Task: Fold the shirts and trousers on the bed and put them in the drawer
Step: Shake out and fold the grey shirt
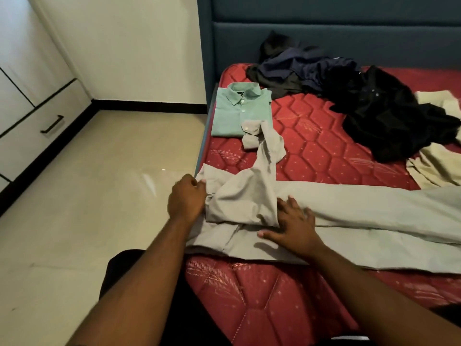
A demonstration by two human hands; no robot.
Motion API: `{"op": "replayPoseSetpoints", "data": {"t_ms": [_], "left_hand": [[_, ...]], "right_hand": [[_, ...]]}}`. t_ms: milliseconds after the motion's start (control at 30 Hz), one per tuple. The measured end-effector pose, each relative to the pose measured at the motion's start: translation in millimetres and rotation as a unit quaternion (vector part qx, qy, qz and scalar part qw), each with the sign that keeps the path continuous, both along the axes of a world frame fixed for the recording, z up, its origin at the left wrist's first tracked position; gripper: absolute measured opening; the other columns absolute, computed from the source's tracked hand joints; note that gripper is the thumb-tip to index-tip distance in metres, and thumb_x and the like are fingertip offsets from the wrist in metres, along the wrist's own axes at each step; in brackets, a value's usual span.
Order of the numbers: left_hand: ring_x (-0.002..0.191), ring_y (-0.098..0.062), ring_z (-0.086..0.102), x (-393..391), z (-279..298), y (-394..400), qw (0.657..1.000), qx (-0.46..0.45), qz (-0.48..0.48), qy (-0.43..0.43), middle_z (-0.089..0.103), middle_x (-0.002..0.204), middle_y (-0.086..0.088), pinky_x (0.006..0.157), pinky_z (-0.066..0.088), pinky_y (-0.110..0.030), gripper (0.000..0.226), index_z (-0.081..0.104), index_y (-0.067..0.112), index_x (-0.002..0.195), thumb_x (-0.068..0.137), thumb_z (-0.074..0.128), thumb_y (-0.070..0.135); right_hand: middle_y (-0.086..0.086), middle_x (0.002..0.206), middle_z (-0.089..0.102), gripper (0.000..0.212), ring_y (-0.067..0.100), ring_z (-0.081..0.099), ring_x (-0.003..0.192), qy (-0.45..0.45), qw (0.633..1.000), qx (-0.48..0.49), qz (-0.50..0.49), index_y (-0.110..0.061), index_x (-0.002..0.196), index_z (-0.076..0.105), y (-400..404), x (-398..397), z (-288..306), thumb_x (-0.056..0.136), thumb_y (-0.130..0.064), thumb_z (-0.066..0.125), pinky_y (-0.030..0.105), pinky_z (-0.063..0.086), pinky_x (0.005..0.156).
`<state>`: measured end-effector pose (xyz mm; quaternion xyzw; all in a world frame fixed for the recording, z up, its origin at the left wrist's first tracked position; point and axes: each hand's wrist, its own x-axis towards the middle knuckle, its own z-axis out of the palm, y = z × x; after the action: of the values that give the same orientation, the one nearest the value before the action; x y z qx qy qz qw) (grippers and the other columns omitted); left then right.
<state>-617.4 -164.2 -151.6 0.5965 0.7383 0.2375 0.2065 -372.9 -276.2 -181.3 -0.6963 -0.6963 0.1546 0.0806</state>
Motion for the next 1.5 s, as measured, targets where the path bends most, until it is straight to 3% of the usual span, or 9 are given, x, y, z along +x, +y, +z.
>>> {"op": "replayPoseSetpoints", "data": {"t_ms": [167,433,567,800,933,1133,1233,1367,1500], "left_hand": [[0.073,-0.025,0.064,13.6,11.5,27.5,0.976,-0.111,-0.063,-0.178,0.064,0.076,-0.003,0.062,0.047,-0.026,0.028,0.064,0.011,0.077,0.065,0.072,0.036],[0.086,-0.021,0.062,0.5,-22.5,2.1,0.966,-0.089,0.01,-0.243,0.066,0.108,-0.008,0.074,0.051,-0.029,0.033,0.058,0.01,0.111,0.082,0.073,0.012],[0.104,-0.031,0.06,7.6,-16.7,-6.2,0.99,0.026,0.027,-0.138,0.059,0.122,-0.011,0.083,0.044,-0.032,0.057,0.043,0.019,0.134,0.085,0.071,0.021],[0.102,-0.03,0.057,17.2,-24.7,16.6,0.989,0.092,-0.081,-0.084,0.051,0.112,-0.014,0.088,0.035,-0.014,0.037,0.064,0.009,0.121,0.085,0.063,-0.001],[0.092,-0.005,0.043,7.2,-20.5,36.1,0.975,0.185,-0.095,-0.083,0.058,0.104,-0.025,0.081,0.025,0.005,0.027,0.071,-0.001,0.107,0.081,0.065,-0.007],[0.112,-0.039,0.056,13.1,-22.3,38.4,0.996,0.058,-0.07,-0.016,0.057,0.123,-0.02,0.097,0.042,-0.037,0.03,0.068,0.008,0.117,0.088,0.064,0.013],[0.105,-0.041,0.055,41.8,3.8,14.7,0.981,0.185,-0.052,0.032,0.06,0.116,-0.017,0.089,0.045,-0.045,0.026,0.068,0.011,0.111,0.087,0.058,0.013],[0.09,-0.028,0.06,131.5,29.8,-50.2,0.862,0.334,-0.378,-0.037,0.067,0.098,-0.011,0.079,0.048,-0.039,0.019,0.071,0.007,0.099,0.086,0.057,0.014],[0.093,-0.028,0.061,214.2,20.6,-85.4,0.782,0.233,-0.56,0.143,0.066,0.101,-0.002,0.078,0.044,-0.038,0.029,0.068,0.02,0.106,0.087,0.057,0.039]], "right_hand": [[-0.011,0.064,0.058,0.017,0.008,0.051,0.066,0.447,0.871,0.139,-0.146,-0.005,0.075,0.065,9.8,-13.3,18.4,0.09,-0.014,0.065,0.028,0.042,0.062],[0.004,0.069,0.056,0.009,0.013,0.048,0.053,0.549,0.8,-0.142,-0.195,-0.013,0.085,0.058,7.4,4.4,36.3,0.087,-0.011,0.066,0.023,0.035,0.047],[0.003,0.058,0.05,0.031,0.013,0.041,0.04,0.531,0.781,-0.049,-0.325,-0.013,0.074,0.058,42.9,22.5,58.1,0.089,-0.039,0.065,0.02,0.033,0.046],[0.003,0.059,0.05,0.015,0.006,0.034,0.033,0.544,0.765,-0.087,-0.335,-0.017,0.086,0.056,85.6,0.1,62.6,0.09,-0.004,0.062,0.013,0.025,0.037],[0.002,0.06,0.045,0.022,0.009,0.037,0.041,0.704,0.655,0.054,-0.271,-0.017,0.084,0.052,70.7,5.6,88.9,0.095,0.001,0.046,0.019,0.027,0.04],[-0.002,0.084,0.068,0.022,0.016,0.062,0.077,0.24,0.945,-0.01,-0.222,-0.019,0.088,0.069,-21.5,61.0,27.8,0.081,0.001,0.063,0.022,0.045,0.066],[0.005,0.101,0.067,0.02,0.024,0.063,0.092,0.139,0.957,0.03,-0.252,-0.012,0.101,0.071,-34.5,111.9,24.1,0.083,-0.007,0.066,0.025,0.044,0.079],[0.013,0.121,0.052,0.031,0.039,0.052,0.11,-0.056,0.959,-0.065,-0.269,-0.018,0.118,0.06,-53.6,168.5,27.6,0.087,-0.019,0.059,0.043,0.046,0.091],[0.022,0.114,0.057,0.028,0.039,0.057,0.102,0.126,0.83,0.064,-0.539,-0.012,0.102,0.063,-72.3,227.4,20.6,0.075,-0.017,0.063,0.038,0.047,0.088]]}}
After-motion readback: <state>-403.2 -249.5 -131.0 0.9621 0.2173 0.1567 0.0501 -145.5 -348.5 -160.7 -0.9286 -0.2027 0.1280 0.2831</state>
